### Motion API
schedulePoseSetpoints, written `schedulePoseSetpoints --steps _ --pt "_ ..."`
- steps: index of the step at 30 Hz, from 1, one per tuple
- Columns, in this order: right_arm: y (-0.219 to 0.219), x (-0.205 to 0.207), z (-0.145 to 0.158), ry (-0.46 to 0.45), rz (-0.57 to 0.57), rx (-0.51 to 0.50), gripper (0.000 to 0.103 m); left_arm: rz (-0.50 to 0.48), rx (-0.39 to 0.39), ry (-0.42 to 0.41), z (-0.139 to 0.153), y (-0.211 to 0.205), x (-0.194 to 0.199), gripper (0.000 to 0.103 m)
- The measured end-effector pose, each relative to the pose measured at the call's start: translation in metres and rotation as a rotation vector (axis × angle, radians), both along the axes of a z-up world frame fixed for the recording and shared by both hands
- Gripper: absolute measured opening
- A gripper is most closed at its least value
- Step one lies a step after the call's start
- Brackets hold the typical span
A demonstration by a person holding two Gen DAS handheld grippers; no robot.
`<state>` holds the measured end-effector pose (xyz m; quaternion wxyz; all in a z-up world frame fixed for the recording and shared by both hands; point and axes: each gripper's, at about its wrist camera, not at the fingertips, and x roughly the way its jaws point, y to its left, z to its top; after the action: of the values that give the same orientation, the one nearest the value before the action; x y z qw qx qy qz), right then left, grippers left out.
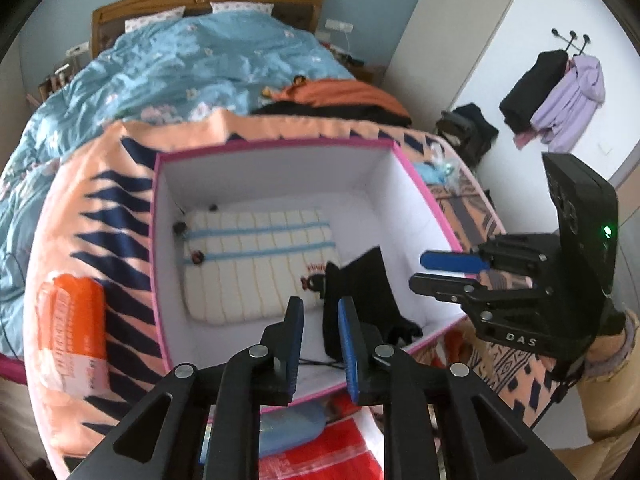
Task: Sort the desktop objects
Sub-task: 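Lower the black fabric item into the pink box beside the striped pouch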
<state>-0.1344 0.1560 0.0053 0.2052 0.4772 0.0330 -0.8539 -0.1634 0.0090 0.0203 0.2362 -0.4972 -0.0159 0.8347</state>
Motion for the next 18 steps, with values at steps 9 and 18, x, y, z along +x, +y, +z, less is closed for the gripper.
schedulePoseSetpoints --steps 9,18 --pt "-0.012 -0.030 -0.031 -0.093 0.062 0.076 0.033 0.004 -0.010 -0.062 -0.023 0.007 -0.007 0.019" --pt "-0.049 -0.069 -0.055 -0.185 0.220 0.136 0.041 0.046 -0.010 -0.082 -0.032 -0.005 -0.010 0.019"
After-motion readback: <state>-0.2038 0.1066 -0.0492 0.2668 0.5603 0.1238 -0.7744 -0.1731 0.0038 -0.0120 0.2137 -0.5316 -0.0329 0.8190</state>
